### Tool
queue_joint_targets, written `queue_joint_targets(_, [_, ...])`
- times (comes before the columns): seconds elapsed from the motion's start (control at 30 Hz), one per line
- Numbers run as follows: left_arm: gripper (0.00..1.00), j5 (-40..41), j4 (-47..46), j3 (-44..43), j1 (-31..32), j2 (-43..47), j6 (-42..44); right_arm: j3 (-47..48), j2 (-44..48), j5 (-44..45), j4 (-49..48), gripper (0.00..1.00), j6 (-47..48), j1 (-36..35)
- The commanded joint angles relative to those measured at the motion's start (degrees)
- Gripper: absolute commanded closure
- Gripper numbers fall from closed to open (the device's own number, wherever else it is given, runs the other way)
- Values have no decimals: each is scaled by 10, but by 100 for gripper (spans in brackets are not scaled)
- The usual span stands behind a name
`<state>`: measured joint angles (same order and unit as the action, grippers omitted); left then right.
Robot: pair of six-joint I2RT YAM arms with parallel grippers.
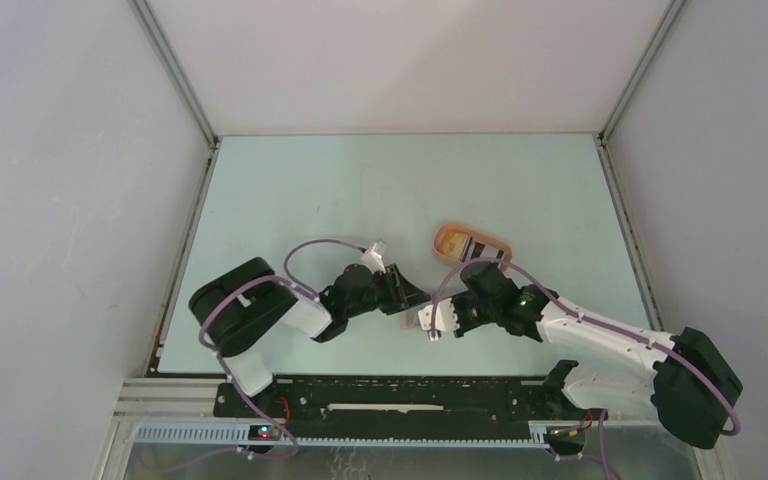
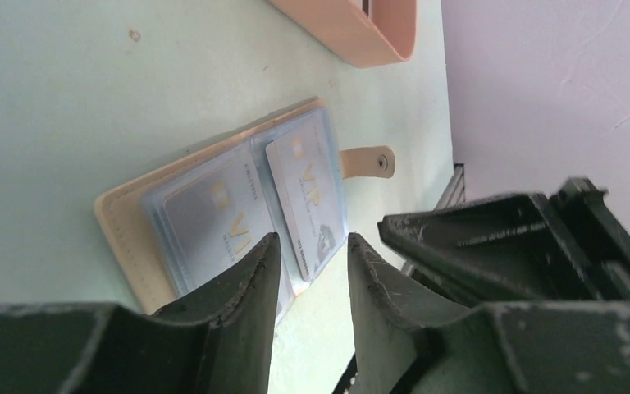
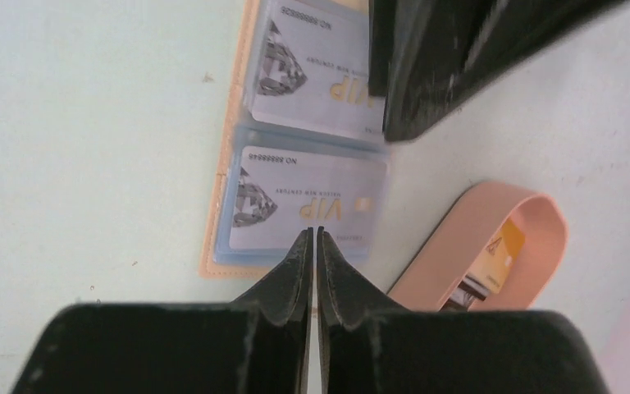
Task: Put the credit cards into the card holder
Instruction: Insert the credit card into the card holder.
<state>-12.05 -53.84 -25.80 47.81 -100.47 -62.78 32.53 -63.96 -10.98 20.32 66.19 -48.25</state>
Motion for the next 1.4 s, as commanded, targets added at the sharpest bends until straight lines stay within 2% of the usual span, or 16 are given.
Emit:
queue_joint_targets(0.0, [60,59,17,41,-5,91,100,32,20,-75,8,88,-48,42])
queue_joint_targets(0.13, [60,117,57,78,-5,181,177,56,-15,-87,1,85,-69,52])
queue_joint_targets(0.53, [60,286,138,203,-4,501,334,178,-201,-102,34,91,-130,53])
queue_joint_targets(0.63, [50,320,177,220,-5,562,346,182,-222,-103,38,91,-131,50])
queue_joint_targets(0.77, [32,347,188,248,-5,614,335,183,-241,-99,43,91,-129,46])
queue_joint_targets(0.9, [8,358,189,254,-5,629,312,183,-257,-94,46,91,-128,43])
queue_joint_targets(0.97, [1,356,189,270,-5,624,301,183,-263,-89,48,92,-127,43])
queue_joint_targets(1.2, [0,304,183,262,-5,579,284,182,-262,-75,67,95,-126,58])
queue_joint_targets(1.37, [3,262,163,240,-5,546,261,176,-228,-77,79,94,-129,59])
